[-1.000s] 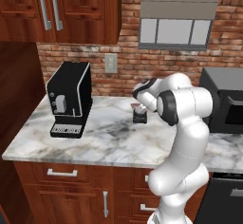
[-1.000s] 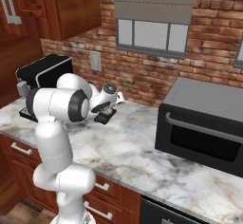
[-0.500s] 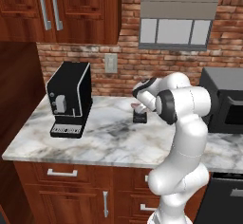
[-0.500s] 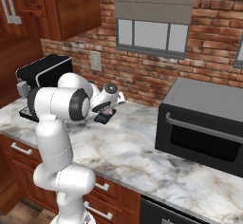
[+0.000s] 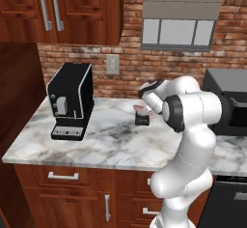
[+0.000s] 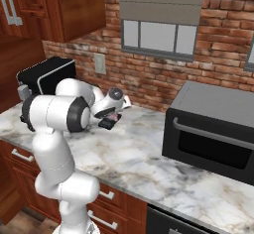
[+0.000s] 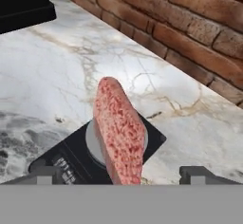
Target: Take the steak from the fridge and place it on the digital scale on the counter by the fridge. Wait a few seconds for a reading, then move it to the plate on the dining counter.
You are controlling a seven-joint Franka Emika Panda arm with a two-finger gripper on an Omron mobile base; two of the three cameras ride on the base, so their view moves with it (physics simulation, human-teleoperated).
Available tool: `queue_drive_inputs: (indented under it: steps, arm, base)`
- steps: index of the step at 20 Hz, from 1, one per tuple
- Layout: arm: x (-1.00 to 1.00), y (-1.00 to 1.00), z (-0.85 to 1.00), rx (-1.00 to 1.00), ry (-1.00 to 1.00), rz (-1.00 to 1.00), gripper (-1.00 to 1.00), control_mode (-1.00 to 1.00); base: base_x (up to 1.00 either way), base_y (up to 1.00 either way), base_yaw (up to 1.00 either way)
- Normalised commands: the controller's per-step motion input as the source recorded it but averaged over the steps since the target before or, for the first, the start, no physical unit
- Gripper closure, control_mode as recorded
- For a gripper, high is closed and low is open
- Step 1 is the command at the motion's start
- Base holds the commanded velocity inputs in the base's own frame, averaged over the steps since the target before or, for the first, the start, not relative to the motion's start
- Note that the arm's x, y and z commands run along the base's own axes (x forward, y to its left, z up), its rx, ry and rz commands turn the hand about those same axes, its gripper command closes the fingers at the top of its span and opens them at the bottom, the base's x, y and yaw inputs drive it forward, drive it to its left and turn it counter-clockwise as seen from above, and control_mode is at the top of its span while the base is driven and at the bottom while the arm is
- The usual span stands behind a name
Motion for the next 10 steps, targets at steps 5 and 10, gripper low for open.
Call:
queue_drive_inputs:
  steps: [5, 10]
  arm:
    - [-0.63, 0.0, 0.92, 0.04, -0.15, 0.0, -1.0, -1.0]
    - [-0.56, 0.0, 0.96, 0.05, -0.02, 0.0, -1.0, -1.0]
  base:
    - [0.0, 0.0, 0.0]
    - [0.0, 0.0, 0.0]
